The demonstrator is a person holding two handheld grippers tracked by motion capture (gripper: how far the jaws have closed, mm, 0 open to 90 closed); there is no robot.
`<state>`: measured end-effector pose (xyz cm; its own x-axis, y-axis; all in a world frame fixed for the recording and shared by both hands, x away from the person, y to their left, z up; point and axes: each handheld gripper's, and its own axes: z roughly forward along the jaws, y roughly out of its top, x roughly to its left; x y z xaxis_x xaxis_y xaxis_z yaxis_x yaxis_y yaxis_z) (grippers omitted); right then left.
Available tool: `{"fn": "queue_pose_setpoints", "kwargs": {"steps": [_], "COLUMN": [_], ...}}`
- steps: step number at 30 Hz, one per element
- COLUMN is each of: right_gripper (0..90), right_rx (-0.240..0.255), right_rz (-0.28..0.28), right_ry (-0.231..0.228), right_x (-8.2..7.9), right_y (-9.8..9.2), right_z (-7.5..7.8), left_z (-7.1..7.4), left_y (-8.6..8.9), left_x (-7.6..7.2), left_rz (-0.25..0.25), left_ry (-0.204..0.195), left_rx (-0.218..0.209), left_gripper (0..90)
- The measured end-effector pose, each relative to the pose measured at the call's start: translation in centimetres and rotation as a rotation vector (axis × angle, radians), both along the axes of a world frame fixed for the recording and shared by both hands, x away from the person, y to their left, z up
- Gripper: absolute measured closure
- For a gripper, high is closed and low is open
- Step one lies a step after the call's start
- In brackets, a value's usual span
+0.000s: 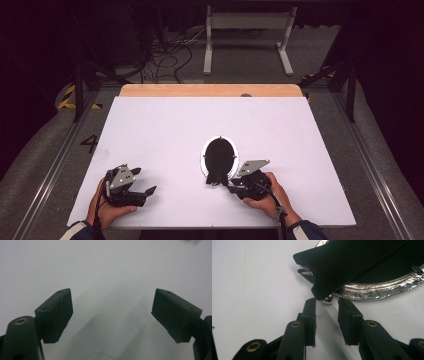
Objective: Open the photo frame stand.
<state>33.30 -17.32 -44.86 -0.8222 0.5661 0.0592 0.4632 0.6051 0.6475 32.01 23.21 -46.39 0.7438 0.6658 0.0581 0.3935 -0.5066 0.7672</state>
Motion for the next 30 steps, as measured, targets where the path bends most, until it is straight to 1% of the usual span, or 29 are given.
{"fn": "queue_pose_setpoints", "kwargs": {"steps": [2, 3, 5, 8, 9, 11, 12, 14, 15, 16, 20, 23, 28, 29, 30], "right_gripper": [69.0, 69.6, 70.2, 70.2, 70.2, 69.5, 69.7, 69.6, 69.9, 69.7, 68.9, 65.8, 64.6, 61.7, 61.7], "right_rx": [-0.007, -0.01, -0.011, 0.02, 0.031, 0.053, 0.055, 0.052, 0.035, 0.008, 0.005, 0.018, 0.103, 0.136, 0.136], "right_rz": [0.019, 0.02, 0.016, 0.005, 0.005, -0.005, -0.018, -0.021, -0.017, -0.012, -0.014, -0.017, -0.044, -0.053, -0.053], "right_ry": [0.011, 0.007, 0.014, 0.053, 0.061, 0.081, 0.085, 0.079, 0.067, 0.042, 0.042, 0.043, 0.104, 0.126, 0.126], "right_x": [-0.2, -0.2, -0.1, 0.4, 0.5, 0.7, 0.7, 0.7, 0.6, 0.5, 0.4, 0.5, 1.0, 1.2, 1.2], "right_y": [0.3, 0.4, 0.7, 0.6, 0.5, 0.3, 0.3, 0.4, 0.5, 0.8, 0.9, 1.0, 0.5, 0.4, 0.4], "right_z": [0.1, 0.1, 0.1, 0.1, 0.1, 0.0, 0.0, 0.0, 0.0, 0.1, 0.1, 0.1, -0.2, -0.3, -0.3], "left_z": [0.0, 0.0, -0.1, -0.1, 0.0, 0.1, 0.1, 0.0, 0.0, -0.1, -0.1, -0.1, -0.1, -0.2, -0.2], "left_y": [-0.1, -0.1, -0.1, -0.1, 0.0, 0.0, 0.0, -0.1, -0.2, -0.2, -0.2, -0.2, -0.2, -0.3, -0.3], "left_x": [0.0, 0.0, 0.0, 0.0, -0.1, -0.1, -0.1, -0.1, -0.1, 0.0, 0.0, -0.1, 0.0, 0.0, 0.0], "left_rz": [0.003, 0.001, 0.0, -0.01, -0.01, -0.01, -0.009, -0.01, -0.014, -0.016, -0.019, -0.022, -0.022, -0.024, -0.024], "left_ry": [0.004, 0.004, 0.01, 0.011, 0.004, 0.005, 0.003, 0.008, 0.012, 0.015, 0.02, 0.021, 0.022, 0.022, 0.022], "left_rx": [-0.001, -0.001, -0.004, -0.01, -0.03, -0.03, -0.032, -0.023, -0.021, -0.024, -0.024, -0.025, -0.018, -0.015, -0.015], "left_gripper": [17.7, 17.6, 17.6, 17.2, 17.1, 17.1, 17.1, 17.1, 17.0, 17.0, 16.9, 16.9, 16.8, 16.8, 16.8]}}
